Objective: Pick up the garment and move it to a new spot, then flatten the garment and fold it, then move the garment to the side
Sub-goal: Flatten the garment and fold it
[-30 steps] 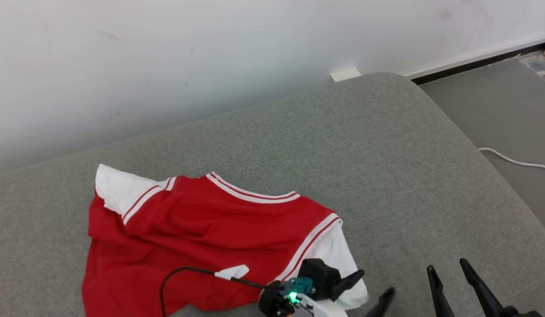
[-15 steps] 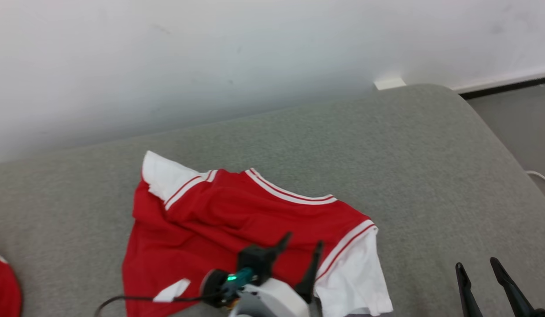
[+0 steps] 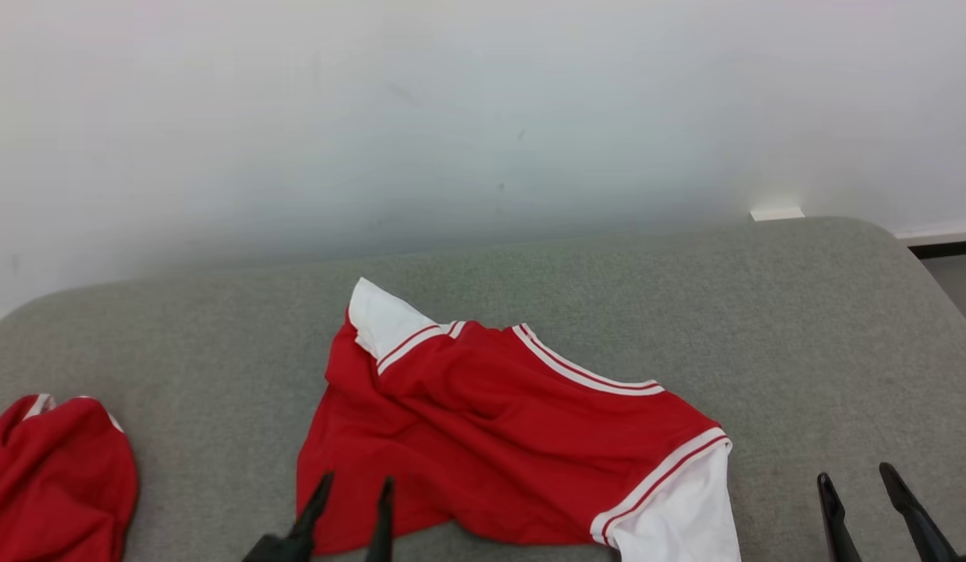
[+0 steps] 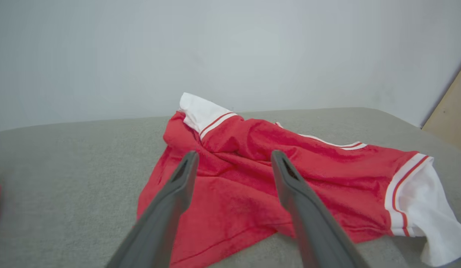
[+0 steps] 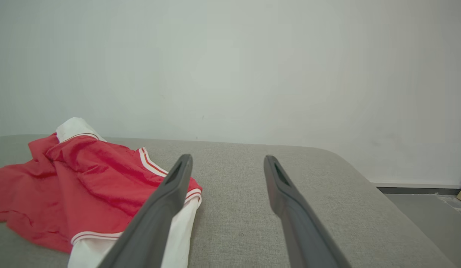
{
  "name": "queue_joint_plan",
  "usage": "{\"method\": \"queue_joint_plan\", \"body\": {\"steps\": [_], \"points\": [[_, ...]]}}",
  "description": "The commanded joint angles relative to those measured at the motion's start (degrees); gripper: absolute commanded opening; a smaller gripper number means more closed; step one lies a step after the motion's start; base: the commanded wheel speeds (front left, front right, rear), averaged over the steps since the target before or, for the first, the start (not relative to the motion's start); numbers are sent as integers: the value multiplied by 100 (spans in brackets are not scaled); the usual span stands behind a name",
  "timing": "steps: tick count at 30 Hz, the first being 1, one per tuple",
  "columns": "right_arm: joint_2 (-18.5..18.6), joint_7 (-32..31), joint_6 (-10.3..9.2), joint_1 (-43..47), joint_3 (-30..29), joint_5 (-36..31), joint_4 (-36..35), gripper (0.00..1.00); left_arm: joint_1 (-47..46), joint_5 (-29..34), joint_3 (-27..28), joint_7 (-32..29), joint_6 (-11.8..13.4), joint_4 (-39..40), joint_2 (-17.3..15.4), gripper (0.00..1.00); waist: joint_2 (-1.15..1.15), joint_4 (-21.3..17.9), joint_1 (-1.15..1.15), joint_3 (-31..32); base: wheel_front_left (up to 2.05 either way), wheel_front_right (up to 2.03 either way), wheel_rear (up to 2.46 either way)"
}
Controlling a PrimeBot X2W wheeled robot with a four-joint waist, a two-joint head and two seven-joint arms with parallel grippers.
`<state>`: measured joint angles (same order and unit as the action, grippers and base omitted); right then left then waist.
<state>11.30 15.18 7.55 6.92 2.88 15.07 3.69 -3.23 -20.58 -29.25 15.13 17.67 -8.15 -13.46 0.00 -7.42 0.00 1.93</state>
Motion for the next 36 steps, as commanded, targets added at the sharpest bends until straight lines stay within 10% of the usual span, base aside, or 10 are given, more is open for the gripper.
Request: {"method": "queue_joint_plan", "body": {"steps": [1,36], "points": [[-4,-8,-13,109,-2,-45,53,100,234,173,207,0,-49,31,-6,100,0,55,0,83,0,0,0],[-58,-7,-13,6,277,64,639,100,1145,1535,1732,1,-1222,-132,879,100,0,536,0,270,0,0,0]]}}
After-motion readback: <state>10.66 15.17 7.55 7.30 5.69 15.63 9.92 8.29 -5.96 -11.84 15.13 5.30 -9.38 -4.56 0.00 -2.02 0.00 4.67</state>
